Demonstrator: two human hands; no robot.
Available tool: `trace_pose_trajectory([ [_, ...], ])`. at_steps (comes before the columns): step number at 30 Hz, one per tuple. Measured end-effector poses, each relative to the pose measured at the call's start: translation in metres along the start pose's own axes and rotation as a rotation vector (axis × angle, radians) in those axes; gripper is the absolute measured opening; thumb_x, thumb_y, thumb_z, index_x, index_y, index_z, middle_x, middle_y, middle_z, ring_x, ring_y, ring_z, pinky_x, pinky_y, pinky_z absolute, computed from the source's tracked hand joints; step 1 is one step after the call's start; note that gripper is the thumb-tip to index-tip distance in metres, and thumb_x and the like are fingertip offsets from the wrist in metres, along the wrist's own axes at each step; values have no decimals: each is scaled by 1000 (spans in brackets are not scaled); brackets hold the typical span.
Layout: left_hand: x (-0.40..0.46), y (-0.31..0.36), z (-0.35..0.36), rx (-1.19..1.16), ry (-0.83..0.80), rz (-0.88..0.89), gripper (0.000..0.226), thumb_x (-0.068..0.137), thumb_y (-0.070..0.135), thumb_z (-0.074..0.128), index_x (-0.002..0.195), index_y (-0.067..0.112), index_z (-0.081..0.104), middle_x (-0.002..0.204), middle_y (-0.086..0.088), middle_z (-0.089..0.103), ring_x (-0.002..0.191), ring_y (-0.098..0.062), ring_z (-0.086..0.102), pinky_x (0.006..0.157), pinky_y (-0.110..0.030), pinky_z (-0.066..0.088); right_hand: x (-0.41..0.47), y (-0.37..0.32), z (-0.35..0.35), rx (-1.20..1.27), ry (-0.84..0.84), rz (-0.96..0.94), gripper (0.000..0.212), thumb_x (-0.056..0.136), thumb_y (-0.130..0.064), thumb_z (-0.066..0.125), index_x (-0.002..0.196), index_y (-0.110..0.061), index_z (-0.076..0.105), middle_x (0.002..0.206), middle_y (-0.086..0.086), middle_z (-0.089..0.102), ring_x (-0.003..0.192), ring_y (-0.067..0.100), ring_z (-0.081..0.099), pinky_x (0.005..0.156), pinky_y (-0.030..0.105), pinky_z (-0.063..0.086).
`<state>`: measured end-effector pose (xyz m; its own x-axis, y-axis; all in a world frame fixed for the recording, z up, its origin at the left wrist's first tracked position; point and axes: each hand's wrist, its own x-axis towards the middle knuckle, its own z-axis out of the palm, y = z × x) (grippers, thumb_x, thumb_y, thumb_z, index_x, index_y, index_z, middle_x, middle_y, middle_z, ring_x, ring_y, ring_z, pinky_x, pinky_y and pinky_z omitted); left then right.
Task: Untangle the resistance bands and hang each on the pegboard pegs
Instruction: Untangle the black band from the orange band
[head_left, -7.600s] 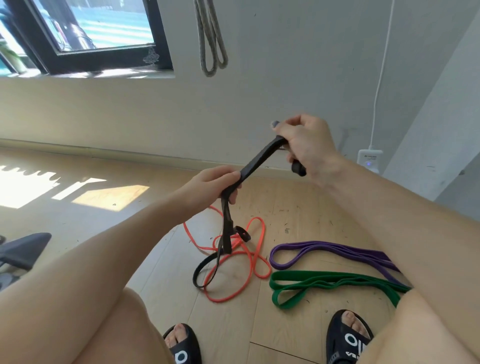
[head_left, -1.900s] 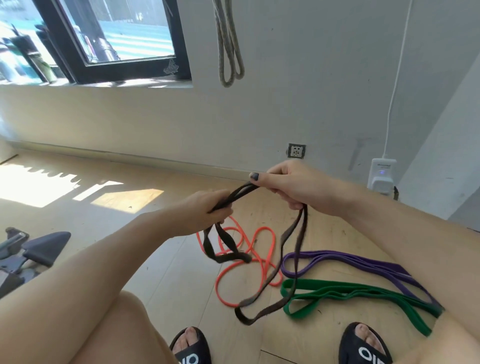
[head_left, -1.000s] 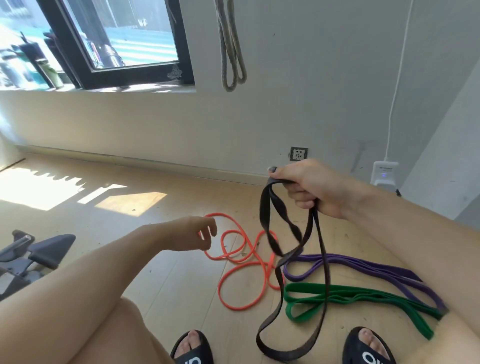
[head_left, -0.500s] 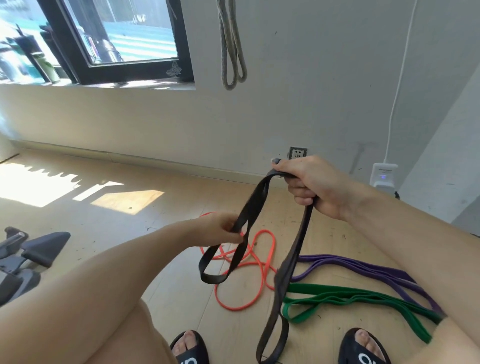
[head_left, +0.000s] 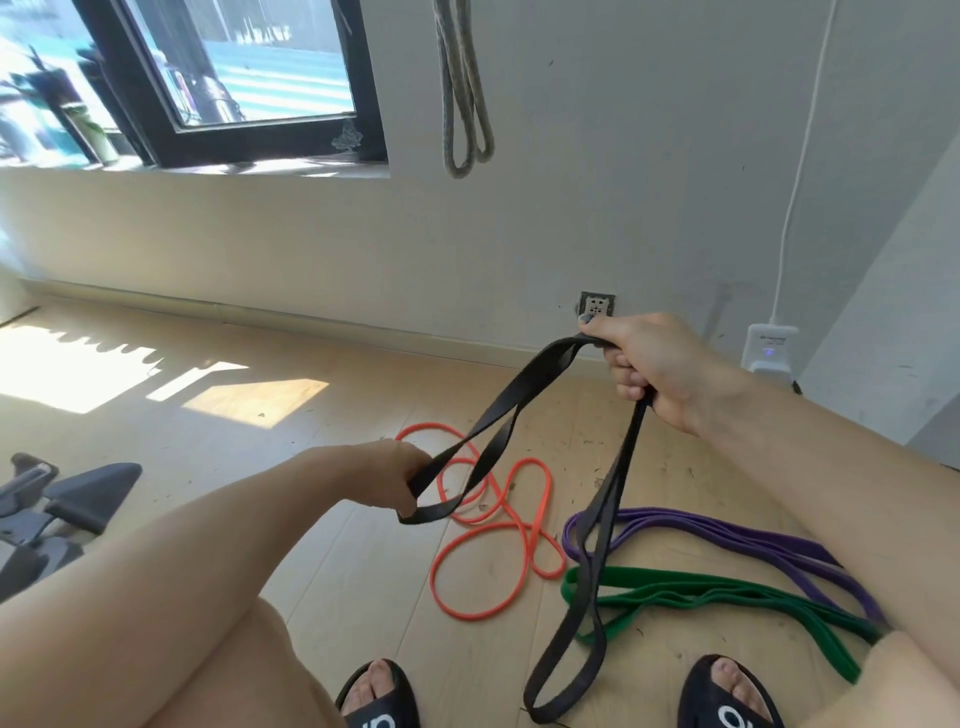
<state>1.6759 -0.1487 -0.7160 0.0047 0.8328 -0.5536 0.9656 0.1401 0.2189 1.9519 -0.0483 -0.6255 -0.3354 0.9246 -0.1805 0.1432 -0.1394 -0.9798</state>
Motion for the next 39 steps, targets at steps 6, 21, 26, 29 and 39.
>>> trace_pose_trajectory([
  [6,1,-3,-12,-543,405,-160,11,104,9,52,114,12,48,103,-16,69,76,-26,77,58,-28,62,9,12,-4,-169,29,43,19,96,-24,67,92,-12,52,51,-4,28,39,9,22,36,21,22],
  [21,-13,-21,-8,-247,75,-104,14,89,20,74,85,18,61,85,-4,63,75,-15,57,66,-23,48,10,14,-7,-195,9,64,15,96,-23,67,100,-12,59,53,-3,32,40,9,25,37,22,23],
  [26,-17,-18,-9,-253,-2,-101,22,85,32,81,84,16,65,80,1,67,75,-13,65,67,-21,52,10,13,-9,-197,30,63,15,95,-23,68,97,-12,59,54,-3,32,41,9,24,38,23,23],
  [29,-19,-14,-12,-317,11,-134,23,90,28,78,84,13,61,75,-2,74,66,-11,72,64,-20,57,9,14,-9,-215,27,65,15,95,-23,68,97,-12,60,54,-3,33,42,9,25,39,23,24],
  [39,-12,-26,-9,-341,174,-248,18,99,16,64,90,12,49,86,-10,67,61,-18,70,55,-23,55,0,8,-5,-239,-107,60,16,95,-23,70,88,-12,60,51,-5,34,41,8,25,38,21,21],
])
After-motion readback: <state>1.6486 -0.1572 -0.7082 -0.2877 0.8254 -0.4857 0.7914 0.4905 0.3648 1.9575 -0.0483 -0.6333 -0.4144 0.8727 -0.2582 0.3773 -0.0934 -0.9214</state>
